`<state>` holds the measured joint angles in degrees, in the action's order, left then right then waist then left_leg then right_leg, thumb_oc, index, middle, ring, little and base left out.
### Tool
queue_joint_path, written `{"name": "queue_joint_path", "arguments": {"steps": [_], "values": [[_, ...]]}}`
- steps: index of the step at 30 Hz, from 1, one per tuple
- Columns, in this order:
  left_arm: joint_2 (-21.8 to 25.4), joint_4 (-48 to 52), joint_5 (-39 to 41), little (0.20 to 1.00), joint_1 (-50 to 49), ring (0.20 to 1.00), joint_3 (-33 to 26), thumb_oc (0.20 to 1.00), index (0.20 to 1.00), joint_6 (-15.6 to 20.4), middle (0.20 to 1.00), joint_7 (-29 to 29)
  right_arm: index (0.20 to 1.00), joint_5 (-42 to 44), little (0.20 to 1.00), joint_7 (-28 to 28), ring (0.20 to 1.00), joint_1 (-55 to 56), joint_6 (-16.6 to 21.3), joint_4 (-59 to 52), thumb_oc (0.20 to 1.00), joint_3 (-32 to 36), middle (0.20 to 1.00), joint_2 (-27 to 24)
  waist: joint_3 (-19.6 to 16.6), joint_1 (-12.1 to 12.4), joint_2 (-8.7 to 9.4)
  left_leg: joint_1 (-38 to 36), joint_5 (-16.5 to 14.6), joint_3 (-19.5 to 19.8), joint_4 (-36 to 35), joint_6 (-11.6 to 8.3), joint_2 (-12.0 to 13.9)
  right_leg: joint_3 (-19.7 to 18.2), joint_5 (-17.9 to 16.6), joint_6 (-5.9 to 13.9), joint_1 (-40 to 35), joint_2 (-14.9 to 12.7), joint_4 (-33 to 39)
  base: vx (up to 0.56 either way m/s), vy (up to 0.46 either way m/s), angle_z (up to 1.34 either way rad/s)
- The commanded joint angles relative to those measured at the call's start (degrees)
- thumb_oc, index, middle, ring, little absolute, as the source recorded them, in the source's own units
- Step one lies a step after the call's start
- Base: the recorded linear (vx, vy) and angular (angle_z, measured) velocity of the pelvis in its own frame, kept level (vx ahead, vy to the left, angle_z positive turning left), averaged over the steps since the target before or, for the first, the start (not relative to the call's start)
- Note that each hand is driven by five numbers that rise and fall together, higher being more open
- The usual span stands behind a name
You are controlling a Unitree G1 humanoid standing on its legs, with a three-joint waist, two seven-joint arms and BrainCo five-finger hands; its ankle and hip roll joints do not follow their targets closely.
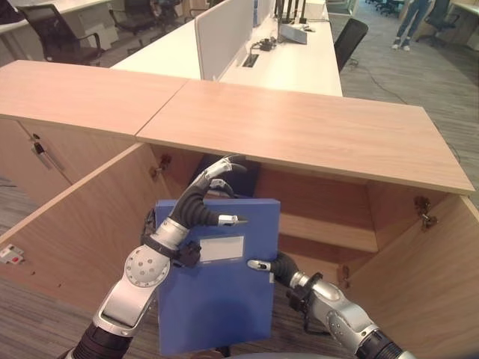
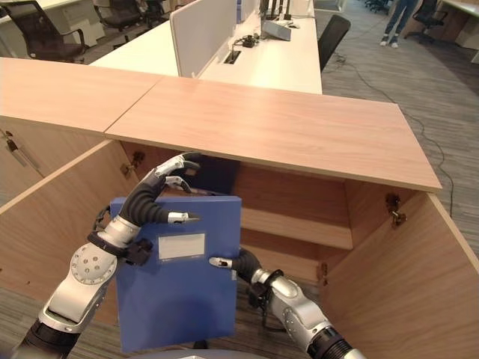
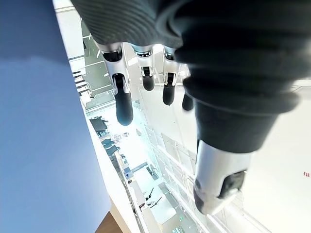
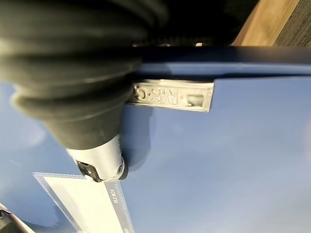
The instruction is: Put the empty folder in the office cabinet
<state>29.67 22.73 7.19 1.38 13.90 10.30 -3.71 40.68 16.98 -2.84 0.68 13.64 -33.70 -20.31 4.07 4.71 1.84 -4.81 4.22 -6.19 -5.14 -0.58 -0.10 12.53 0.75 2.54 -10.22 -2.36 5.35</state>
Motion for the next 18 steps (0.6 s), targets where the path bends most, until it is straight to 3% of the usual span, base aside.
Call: {"name": "queue_joint_path", "arguments": {"steps": [1, 9, 18], "values": [[-0.2, -0.8, 3.1, 1.000, -0.1, 1.000, -1.7, 1.000, 1.000, 2.5, 1.000, 0.5, 0.200, 4.7, 0.200, 1.0, 0.200, -1.2, 2.9, -0.9, 0.200, 0.2, 0.200, 3.2, 0.0, -0.5, 1.95, -4.1, -7.2, 1.7, 0.1, -1.29, -0.5, 0.4, -0.5, 3.36, 0.1, -0.6, -0.3, 0.00, 0.000, 0.00], [-0.4, -1.2, 5.4, 1.000, -3.0, 1.000, -2.1, 1.000, 1.000, 1.5, 1.000, -0.6, 0.200, 4.8, 0.200, 1.0, 0.200, 0.8, 2.4, 0.5, 0.200, 0.6, 0.200, 3.2, 0.3, -0.6, 1.96, -3.9, -7.0, 1.9, 0.1, -1.37, -0.3, 0.6, -0.5, 3.31, 0.3, -0.5, -0.3, 0.00, 0.000, 0.00], [-2.1, -6.1, 18.0, 1.000, -6.5, 1.000, 0.3, 1.000, 1.000, -2.8, 1.000, -5.7, 0.200, 3.9, 0.200, 0.3, 0.200, 3.7, 1.4, 4.8, 0.200, 2.7, 0.200, 3.0, 0.8, -1.1, 1.65, -3.4, -6.7, 2.1, 0.1, -1.43, -0.3, 0.8, -0.7, 3.21, 0.7, -0.5, -0.3, 0.00, 0.000, 0.00]]}}
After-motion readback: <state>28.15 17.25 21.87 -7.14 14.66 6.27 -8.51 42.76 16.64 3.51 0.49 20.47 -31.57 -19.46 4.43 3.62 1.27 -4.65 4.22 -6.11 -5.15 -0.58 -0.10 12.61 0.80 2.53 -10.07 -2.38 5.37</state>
